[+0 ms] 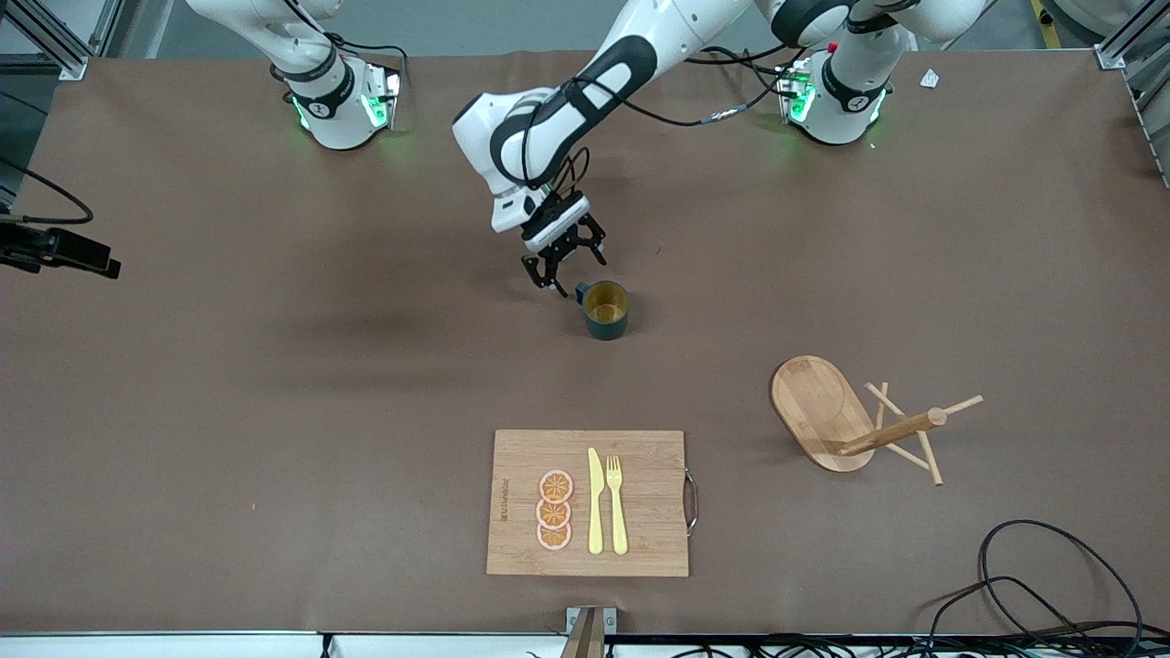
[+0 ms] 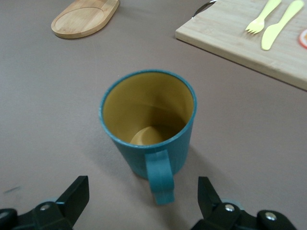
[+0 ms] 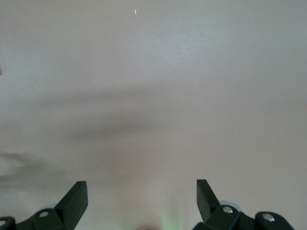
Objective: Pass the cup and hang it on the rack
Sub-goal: 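Reach the left gripper to the mug handle and grasp it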
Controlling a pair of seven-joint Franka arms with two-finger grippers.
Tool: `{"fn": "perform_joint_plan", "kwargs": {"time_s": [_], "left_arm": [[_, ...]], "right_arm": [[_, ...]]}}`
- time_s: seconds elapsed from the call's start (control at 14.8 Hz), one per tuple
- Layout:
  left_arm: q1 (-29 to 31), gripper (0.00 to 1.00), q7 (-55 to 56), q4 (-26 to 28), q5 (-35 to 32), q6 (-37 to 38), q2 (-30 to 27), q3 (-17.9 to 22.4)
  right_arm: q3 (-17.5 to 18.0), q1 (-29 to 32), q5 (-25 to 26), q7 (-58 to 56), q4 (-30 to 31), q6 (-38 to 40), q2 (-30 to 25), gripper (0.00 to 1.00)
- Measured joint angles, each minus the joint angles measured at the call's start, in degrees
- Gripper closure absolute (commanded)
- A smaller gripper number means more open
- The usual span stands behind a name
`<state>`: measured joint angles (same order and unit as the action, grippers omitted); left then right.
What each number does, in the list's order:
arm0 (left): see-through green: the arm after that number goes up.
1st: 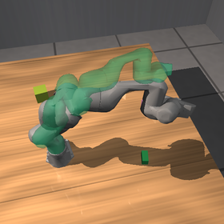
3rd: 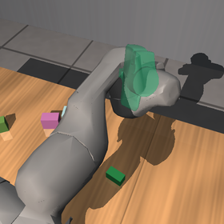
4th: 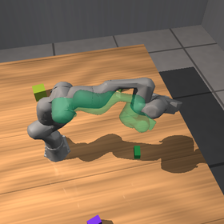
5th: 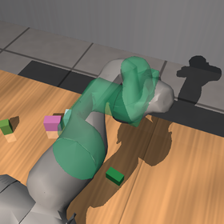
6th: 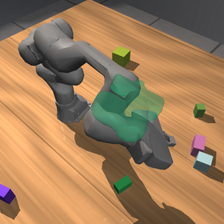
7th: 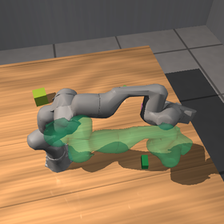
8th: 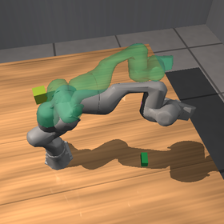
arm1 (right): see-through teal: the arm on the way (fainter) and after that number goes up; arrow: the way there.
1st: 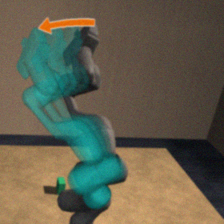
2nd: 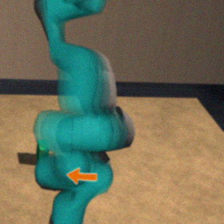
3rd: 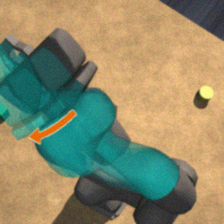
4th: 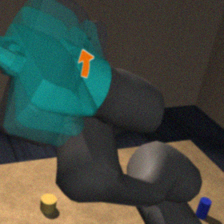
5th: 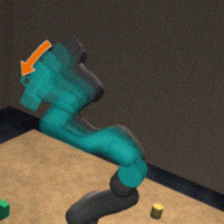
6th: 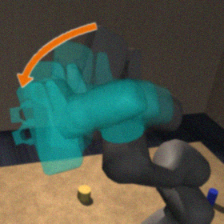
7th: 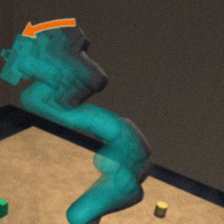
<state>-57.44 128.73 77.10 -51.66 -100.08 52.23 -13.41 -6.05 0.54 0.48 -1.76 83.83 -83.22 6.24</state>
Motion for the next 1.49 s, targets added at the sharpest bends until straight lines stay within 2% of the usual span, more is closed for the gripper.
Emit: {"fn": "perform_joint_plan", "kwargs": {"time_s": [0.41,0.61,0.75,0.95,1.02,1.08,1.15,1.49], "left_arm": [[-0.03,0.01,0.03,-2.75,-0.15,-3.12,2.37,2.69],[-0.03,0.07,1.56,-2.81,-0.15,-5.08,3.63,3.28],[-0.14,0.29,2.00,-2.85,-0.16,-5.47,4.23,3.28],[-0.60,0.74,2.02,-2.86,-0.16,-5.47,4.50,3.28],[-0.77,0.87,2.02,-2.86,-0.16,-5.47,4.51,3.29],[-0.93,0.94,2.02,-2.86,-0.16,-5.46,4.52,3.29],[-1.08,0.99,2.03,-2.86,-0.16,-5.45,4.54,3.29],[-1.18,1.00,1.92,-3.26,-0.11,-5.44,4.55,3.30]], "right_arm": [[0.11,-0.02,-0.10,-0.01,3.97,-0.06,-5.48,0.00],[0.23,-0.04,-0.11,-0.01,5.69,-0.09,-8.54,0.00],[0.25,-0.04,-0.11,-0.02,6.15,-0.05,-9.93,0.00],[0.25,-0.04,-0.11,-0.02,6.46,0.36,-11.12,0.00],[0.25,-0.04,-0.11,-0.02,6.55,0.51,-11.41,0.00],[0.25,-0.04,-0.11,-0.02,6.66,0.54,-11.71,0.00],[0.25,-0.04,-0.11,-0.02,6.75,0.62,-11.98,0.00],[0.21,-0.04,-0.11,-0.02,6.81,1.96,-12.68,0.00]]}}
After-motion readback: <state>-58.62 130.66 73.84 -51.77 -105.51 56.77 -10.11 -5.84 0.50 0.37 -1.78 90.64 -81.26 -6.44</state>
